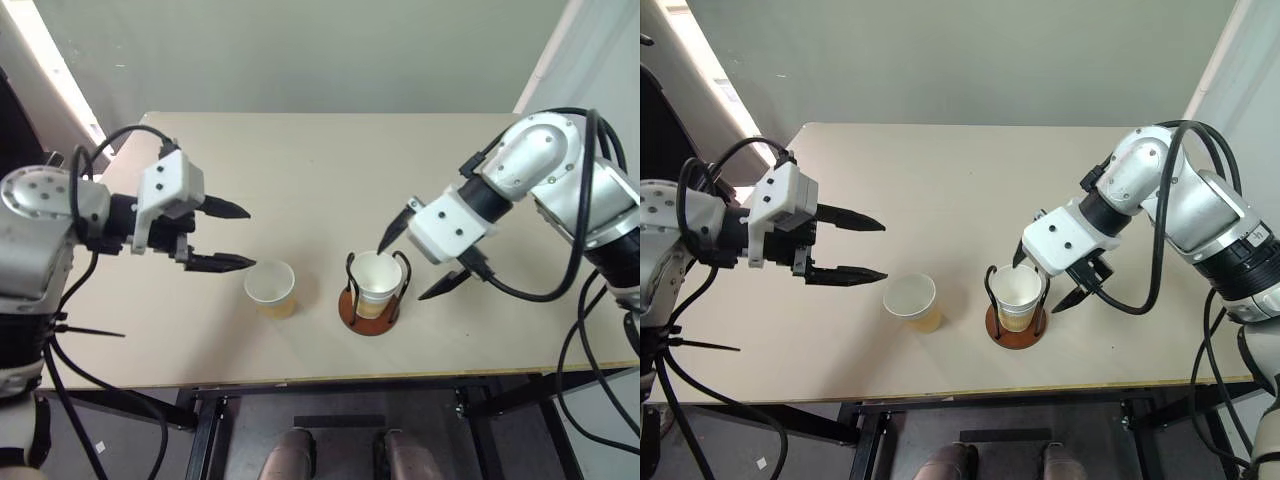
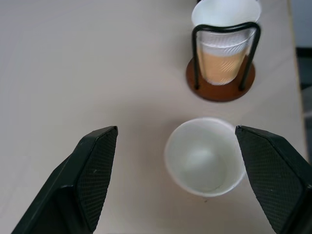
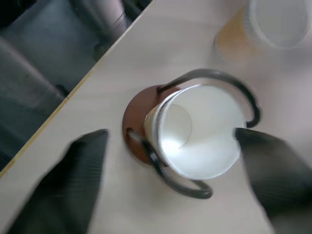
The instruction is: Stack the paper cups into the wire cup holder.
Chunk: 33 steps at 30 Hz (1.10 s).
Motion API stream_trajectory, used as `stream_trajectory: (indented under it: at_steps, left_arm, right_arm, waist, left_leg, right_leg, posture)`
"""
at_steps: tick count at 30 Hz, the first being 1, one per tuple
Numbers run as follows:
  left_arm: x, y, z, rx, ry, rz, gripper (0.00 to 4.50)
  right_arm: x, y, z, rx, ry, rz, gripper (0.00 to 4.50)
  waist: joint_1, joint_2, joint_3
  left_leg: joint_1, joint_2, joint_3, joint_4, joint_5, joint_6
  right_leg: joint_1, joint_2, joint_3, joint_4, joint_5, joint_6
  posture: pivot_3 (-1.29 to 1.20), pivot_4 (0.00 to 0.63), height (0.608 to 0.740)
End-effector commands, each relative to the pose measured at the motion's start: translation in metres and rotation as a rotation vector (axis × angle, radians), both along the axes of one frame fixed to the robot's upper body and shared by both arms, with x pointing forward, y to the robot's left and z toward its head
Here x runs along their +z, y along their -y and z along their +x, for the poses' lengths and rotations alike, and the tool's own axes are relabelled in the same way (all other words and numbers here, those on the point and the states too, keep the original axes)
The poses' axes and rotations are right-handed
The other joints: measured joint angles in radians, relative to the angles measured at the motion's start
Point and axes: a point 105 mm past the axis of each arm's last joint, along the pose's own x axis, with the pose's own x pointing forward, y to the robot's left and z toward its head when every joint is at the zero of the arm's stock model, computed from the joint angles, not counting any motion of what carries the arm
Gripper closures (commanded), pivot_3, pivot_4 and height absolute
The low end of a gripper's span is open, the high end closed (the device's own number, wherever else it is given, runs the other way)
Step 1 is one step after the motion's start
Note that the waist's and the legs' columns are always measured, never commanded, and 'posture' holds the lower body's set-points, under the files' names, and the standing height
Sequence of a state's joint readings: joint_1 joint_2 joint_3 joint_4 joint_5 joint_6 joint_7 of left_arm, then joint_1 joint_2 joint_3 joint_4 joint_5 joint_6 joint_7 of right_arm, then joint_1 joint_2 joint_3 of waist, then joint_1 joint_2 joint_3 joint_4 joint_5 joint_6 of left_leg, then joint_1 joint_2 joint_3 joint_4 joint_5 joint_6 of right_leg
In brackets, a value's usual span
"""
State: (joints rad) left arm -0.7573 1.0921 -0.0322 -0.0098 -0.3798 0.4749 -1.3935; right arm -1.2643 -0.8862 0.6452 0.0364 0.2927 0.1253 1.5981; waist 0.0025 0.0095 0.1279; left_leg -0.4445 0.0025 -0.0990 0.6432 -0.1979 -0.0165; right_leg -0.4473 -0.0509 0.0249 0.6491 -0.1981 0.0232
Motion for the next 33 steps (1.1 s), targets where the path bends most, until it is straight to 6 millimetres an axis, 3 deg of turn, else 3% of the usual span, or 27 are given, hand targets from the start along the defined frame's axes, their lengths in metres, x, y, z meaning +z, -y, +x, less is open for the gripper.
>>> stream_trajectory:
  at_steps: [1, 3, 7, 13, 19, 22, 25, 31, 33]
  left_arm:
    - [0.002, 0.002, 0.007, -0.059, 0.008, 0.087, 0.35]
    - [-0.006, 0.006, 0.009, -0.108, -0.02, 0.148, 0.35]
    - [-0.027, 0.015, 0.021, -0.188, -0.052, 0.31, 0.35]
    - [-0.04, 0.026, 0.041, -0.238, -0.043, 0.42, 0.35]
    - [-0.049, 0.033, 0.046, -0.282, -0.056, 0.452, 0.35]
    - [-0.053, 0.037, 0.046, -0.309, -0.063, 0.46, 0.35]
    - [-0.057, 0.041, 0.046, -0.328, -0.072, 0.466, 0.35]
    - [-0.059, 0.044, 0.047, -0.347, -0.078, 0.475, 0.35]
    - [-0.06, 0.046, 0.045, -0.358, -0.083, 0.468, 0.73]
  right_arm:
    - [0.03, -0.006, 0.014, -0.147, -0.006, 0.26, 0.02]
    - [0.033, -0.015, 0.018, -0.198, -0.029, 0.365, 0.02]
    - [0.031, -0.03, 0.001, -0.235, -0.133, 0.475, 0.02]
    - [0.025, -0.021, -0.006, -0.318, -0.174, 0.476, 0.02]
    - [0.03, 0.01, -0.008, -0.406, -0.203, 0.493, 0.02]
    - [0.028, 0.039, -0.007, -0.496, -0.199, 0.495, 0.02]
    - [0.026, 0.061, -0.022, -0.52, -0.251, 0.485, 0.02]
    - [0.034, 0.084, -0.045, -0.505, -0.27, 0.524, 0.02]
    - [0.035, 0.089, -0.053, -0.47, -0.258, 0.541, 0.0]
  waist:
    - [0.002, 0.0, 0.0]
    - [0.002, -0.001, -0.001]
    - [0.006, -0.001, -0.001]
    - [0.005, -0.001, -0.001]
    - [0.008, -0.001, -0.001]
    - [0.009, -0.001, -0.001]
    - [0.015, -0.001, -0.001]
    - [0.014, -0.001, -0.001]
    - [0.014, -0.002, -0.001]
  left_leg:
    - [0.0, 0.0, 0.0, 0.0, 0.0, 0.0]
    - [0.0, 0.0, 0.0, 0.0, 0.0, 0.0]
    - [-0.003, -0.001, 0.0, 0.001, -0.001, 0.001]
    - [-0.011, -0.001, -0.001, 0.004, -0.002, 0.002]
    - [-0.011, -0.002, 0.0, 0.004, -0.002, 0.003]
    - [-0.011, -0.001, 0.0, 0.004, -0.002, 0.003]
    - [-0.011, -0.002, 0.0, 0.004, -0.001, 0.004]
    - [-0.01, -0.002, 0.002, 0.005, 0.0, 0.004]
    - [-0.009, -0.002, 0.003, 0.005, 0.0, 0.004]
  right_leg:
    - [0.0, 0.0, 0.0, 0.0, 0.0, 0.0]
    - [0.0, 0.0, 0.0, -0.001, 0.0, 0.0]
    - [-0.001, -0.001, 0.0, -0.002, 0.0, 0.0]
    - [-0.005, -0.001, -0.001, -0.006, 0.007, 0.012]
    - [-0.004, -0.001, -0.001, -0.006, 0.008, 0.014]
    - [-0.004, -0.001, -0.001, -0.006, 0.009, 0.016]
    - [-0.003, -0.001, -0.001, -0.006, 0.009, 0.017]
    - [-0.003, -0.001, 0.001, -0.006, 0.009, 0.024]
    - [-0.002, -0.001, 0.002, -0.006, 0.009, 0.025]
  posture:
    - [0.0, 0.15, 0.74]
    - [0.0, 0.15, 0.74]
    - [0.0, 0.15, 0.74]
    - [0.0, 0.15, 0.74]
    - [0.0, 0.15, 0.74]
    - [0.0, 0.15, 0.74]
    - [0.0, 0.15, 0.74]
    - [0.0, 0.15, 0.74]
    - [0.0, 0.15, 0.74]
